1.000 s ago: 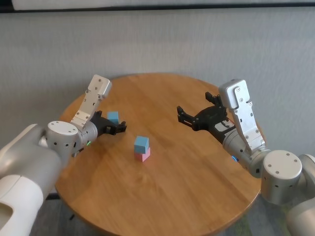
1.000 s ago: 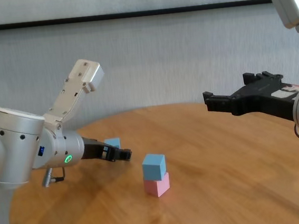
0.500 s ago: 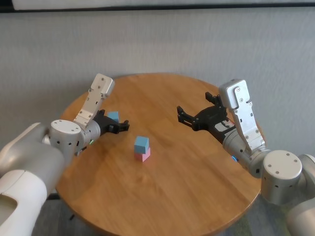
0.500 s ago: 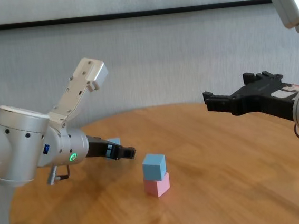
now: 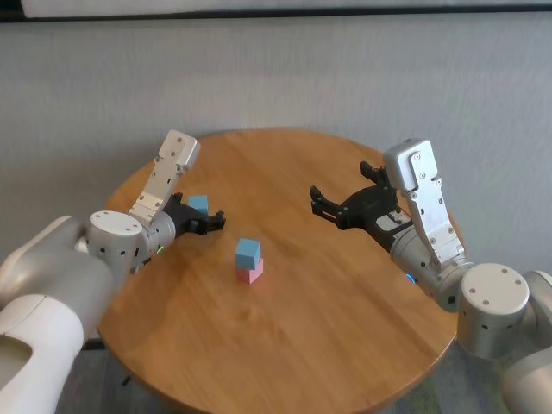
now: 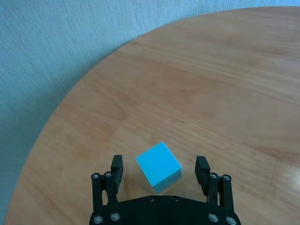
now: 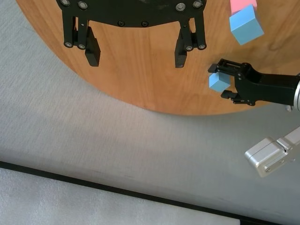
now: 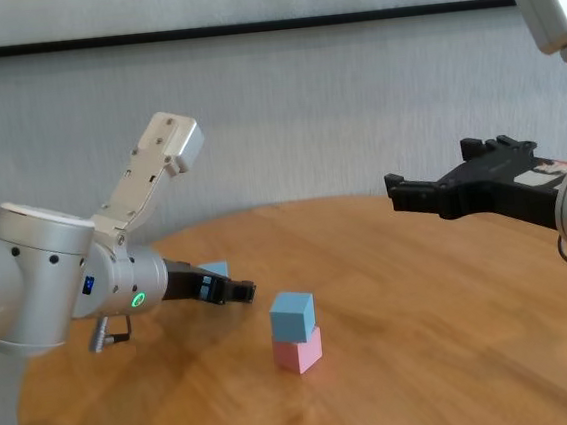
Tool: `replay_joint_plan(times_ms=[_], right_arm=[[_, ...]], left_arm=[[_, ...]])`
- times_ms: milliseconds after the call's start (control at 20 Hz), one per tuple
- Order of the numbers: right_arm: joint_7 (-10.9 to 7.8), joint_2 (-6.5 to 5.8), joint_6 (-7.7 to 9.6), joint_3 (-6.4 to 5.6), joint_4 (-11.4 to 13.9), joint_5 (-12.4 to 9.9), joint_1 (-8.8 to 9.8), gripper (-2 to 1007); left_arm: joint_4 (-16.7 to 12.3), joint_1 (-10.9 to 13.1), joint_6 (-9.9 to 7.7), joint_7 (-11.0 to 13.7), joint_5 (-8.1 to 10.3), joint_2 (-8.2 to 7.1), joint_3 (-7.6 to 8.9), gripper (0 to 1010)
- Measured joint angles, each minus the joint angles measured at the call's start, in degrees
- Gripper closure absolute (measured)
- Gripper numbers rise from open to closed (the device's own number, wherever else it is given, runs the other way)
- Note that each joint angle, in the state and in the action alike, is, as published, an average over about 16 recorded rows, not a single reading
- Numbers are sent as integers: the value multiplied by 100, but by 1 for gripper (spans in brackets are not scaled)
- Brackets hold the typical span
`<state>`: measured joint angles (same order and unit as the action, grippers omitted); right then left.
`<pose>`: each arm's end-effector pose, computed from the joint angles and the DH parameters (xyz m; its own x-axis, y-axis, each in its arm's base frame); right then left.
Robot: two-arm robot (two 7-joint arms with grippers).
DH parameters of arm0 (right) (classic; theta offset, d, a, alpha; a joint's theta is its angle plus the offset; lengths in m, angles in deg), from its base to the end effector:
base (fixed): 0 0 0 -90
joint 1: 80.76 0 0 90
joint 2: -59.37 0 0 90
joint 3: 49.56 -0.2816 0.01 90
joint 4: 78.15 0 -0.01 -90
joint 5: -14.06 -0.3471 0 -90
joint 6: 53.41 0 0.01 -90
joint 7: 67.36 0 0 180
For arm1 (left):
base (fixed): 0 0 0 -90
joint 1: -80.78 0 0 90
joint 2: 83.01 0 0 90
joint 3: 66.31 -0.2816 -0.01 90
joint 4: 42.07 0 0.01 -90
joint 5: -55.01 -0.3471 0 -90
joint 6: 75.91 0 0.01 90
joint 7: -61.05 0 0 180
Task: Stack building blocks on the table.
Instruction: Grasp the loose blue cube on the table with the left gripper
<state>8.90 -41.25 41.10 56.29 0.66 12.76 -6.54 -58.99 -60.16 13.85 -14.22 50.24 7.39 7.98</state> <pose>0.4331 0.0296 -0.2655 0.4421 -0.8734 0.2043 0.8970 0.4300 -0.1026 0.5493 -0.0326 -0.3165 0.4312 0.8857 0.1721 -0.8354 0.3198 0.4471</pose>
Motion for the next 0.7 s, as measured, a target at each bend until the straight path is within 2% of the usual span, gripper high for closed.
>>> replay_joint_plan(times_ms=[400,700], right_arm=[[0,0,0,0,0,0,0,0],[0,0,0,0,0,0,0,0]], left_arm=[[244,-118,133,-6,-18,36,43,72],[435,-209,245,-6,-37,63,75,197]])
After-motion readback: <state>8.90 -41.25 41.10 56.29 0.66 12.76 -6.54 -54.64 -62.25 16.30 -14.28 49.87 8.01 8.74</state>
